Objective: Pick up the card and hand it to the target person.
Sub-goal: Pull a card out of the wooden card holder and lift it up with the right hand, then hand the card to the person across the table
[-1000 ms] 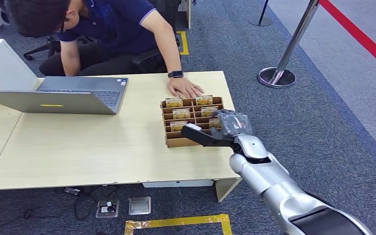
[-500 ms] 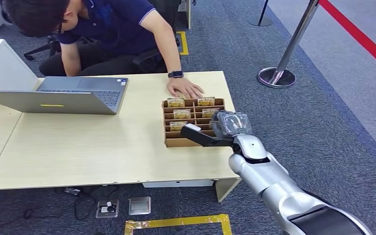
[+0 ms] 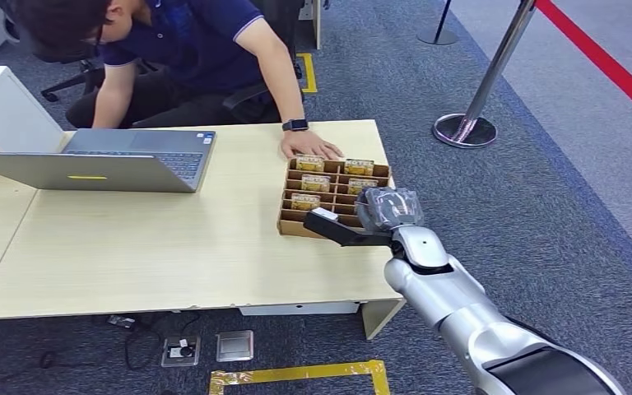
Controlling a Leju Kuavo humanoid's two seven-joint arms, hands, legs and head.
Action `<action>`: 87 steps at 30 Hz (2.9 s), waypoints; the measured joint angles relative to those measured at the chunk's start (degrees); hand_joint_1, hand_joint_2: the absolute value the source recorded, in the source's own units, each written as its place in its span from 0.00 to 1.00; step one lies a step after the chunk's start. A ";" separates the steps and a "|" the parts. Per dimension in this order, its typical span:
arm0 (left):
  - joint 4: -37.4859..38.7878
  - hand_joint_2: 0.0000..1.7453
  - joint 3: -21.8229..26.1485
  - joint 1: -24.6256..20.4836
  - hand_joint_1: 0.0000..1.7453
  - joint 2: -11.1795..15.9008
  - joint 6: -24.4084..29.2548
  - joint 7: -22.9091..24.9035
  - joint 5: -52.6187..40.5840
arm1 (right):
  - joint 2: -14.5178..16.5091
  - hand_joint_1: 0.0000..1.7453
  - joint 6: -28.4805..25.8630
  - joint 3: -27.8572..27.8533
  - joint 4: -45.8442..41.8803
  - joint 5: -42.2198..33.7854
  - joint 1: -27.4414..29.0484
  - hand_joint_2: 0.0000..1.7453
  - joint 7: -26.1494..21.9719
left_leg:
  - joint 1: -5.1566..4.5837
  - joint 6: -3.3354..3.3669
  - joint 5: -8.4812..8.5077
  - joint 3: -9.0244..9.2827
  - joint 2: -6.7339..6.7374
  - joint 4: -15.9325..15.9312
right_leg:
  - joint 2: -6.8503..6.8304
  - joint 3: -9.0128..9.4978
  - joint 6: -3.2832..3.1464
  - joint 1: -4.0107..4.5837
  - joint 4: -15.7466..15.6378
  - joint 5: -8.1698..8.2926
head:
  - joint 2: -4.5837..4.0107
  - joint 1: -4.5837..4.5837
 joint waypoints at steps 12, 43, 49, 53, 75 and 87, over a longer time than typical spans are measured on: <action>0.00 0.00 0.04 0.48 0.00 0.00 0.57 -0.24 0.80 | -0.30 1.00 -1.68 0.00 -8.48 2.48 2.21 1.00 -1.67 | 0.00 0.00 0.01 -0.08 0.00 0.01 | 0.01 -0.07 0.00 0.00 0.02 0.01 | 0.00 0.02; 0.00 0.00 -1.75 -3.28 0.00 -0.15 -0.31 1.09 -2.19 | 8.49 1.00 -22.33 4.94 0.21 5.33 -21.53 1.00 -7.04 | 0.00 -0.04 0.12 -0.13 0.00 0.01 | 0.01 -0.11 -0.03 0.01 0.06 0.08 | 0.00 0.02; 0.00 0.00 -1.73 -3.11 0.00 -0.13 -0.27 1.91 -2.19 | 9.32 1.00 -22.41 4.91 2.88 7.14 -21.60 1.00 -6.36 | 0.00 -0.03 0.12 -0.14 0.00 0.01 | 0.00 -0.11 -0.02 0.01 0.07 0.09 | 0.00 -0.02; 0.00 0.00 -1.74 -2.96 0.00 -0.09 -0.27 2.13 -2.26 | 9.32 0.50 -22.43 4.73 4.11 7.46 -21.59 1.00 -6.12 | 0.00 -0.03 0.12 -0.15 0.00 0.02 | 0.00 -0.12 -0.02 0.00 0.06 0.09 | 0.00 0.04; 0.00 0.00 -2.23 -1.39 0.00 -0.09 -0.67 1.97 -2.91 | 5.99 0.00 -18.19 -0.95 -14.99 -20.09 -8.69 1.00 -21.38 | 0.00 -0.03 0.11 -0.14 -0.02 0.03 | -0.02 -0.17 -0.02 0.00 -0.01 0.08 | 0.00 -0.02; 0.00 0.00 -1.44 1.38 0.00 0.22 -0.26 -1.37 -0.57 | -8.63 0.00 -2.29 -11.80 -47.52 -60.39 20.80 1.00 -38.81 | -0.01 0.07 -0.03 -0.19 -0.24 0.06 | -0.22 -0.08 0.09 0.00 -0.14 0.00 | 0.00 0.09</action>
